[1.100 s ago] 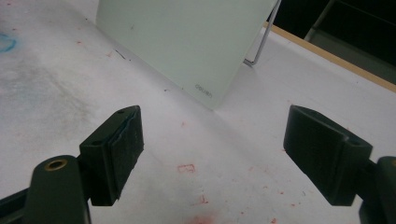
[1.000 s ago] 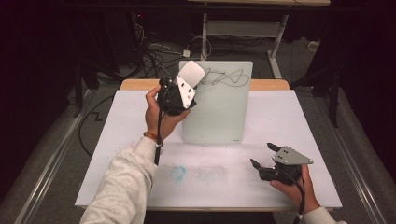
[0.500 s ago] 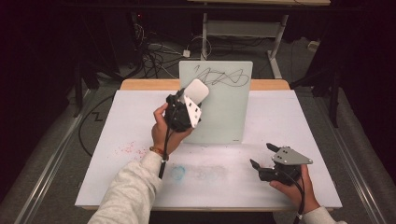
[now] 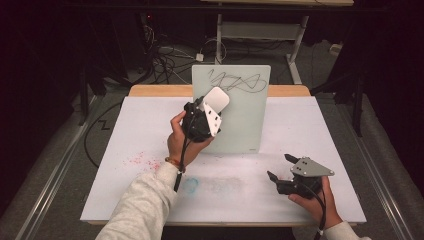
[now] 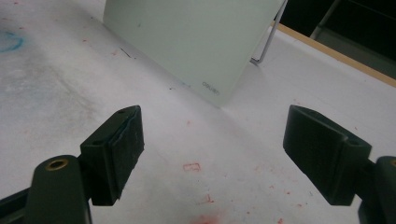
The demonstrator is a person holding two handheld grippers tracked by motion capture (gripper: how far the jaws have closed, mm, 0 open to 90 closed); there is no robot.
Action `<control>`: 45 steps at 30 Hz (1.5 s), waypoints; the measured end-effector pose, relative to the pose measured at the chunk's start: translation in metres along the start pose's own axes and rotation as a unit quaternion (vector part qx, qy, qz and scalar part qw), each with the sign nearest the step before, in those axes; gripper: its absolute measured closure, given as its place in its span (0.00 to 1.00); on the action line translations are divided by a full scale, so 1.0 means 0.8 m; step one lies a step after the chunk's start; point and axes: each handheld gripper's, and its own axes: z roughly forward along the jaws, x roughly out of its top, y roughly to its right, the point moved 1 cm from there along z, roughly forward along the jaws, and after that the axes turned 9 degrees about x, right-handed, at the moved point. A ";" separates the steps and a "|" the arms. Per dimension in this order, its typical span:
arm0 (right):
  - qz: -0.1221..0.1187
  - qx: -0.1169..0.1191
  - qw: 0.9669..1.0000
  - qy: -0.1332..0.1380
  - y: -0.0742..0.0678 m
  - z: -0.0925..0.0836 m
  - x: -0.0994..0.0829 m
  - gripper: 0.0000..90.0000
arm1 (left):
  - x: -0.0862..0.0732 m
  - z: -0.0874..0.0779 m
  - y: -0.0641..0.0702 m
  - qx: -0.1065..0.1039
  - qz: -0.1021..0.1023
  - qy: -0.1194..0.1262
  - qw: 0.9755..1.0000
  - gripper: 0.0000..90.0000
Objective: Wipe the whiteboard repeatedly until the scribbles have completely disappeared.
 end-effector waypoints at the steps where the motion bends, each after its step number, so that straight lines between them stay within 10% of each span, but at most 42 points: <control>1: 0.000 0.000 1.000 0.000 0.000 0.000 0.000 0.23 | 0.004 0.001 -0.004 0.003 0.003 0.000 1.000 0.32; 15: -0.002 0.000 1.000 -0.001 0.001 -0.001 0.000 0.23 | 0.047 0.011 -0.048 0.041 -0.020 0.013 0.999 0.32; 29: -0.003 0.000 1.000 0.000 0.000 -0.002 0.001 0.23 | -0.006 0.000 0.067 -0.009 0.051 -0.007 0.999 0.32; 32: -0.003 -0.001 1.000 -0.002 0.000 -0.002 0.000 0.23 | -0.001 0.000 0.059 -0.023 0.034 -0.006 0.999 0.32; 45: -0.004 -0.007 1.000 -0.006 0.004 -0.002 -0.001 0.23 | 0.047 0.010 -0.028 0.033 0.006 0.008 0.999 0.32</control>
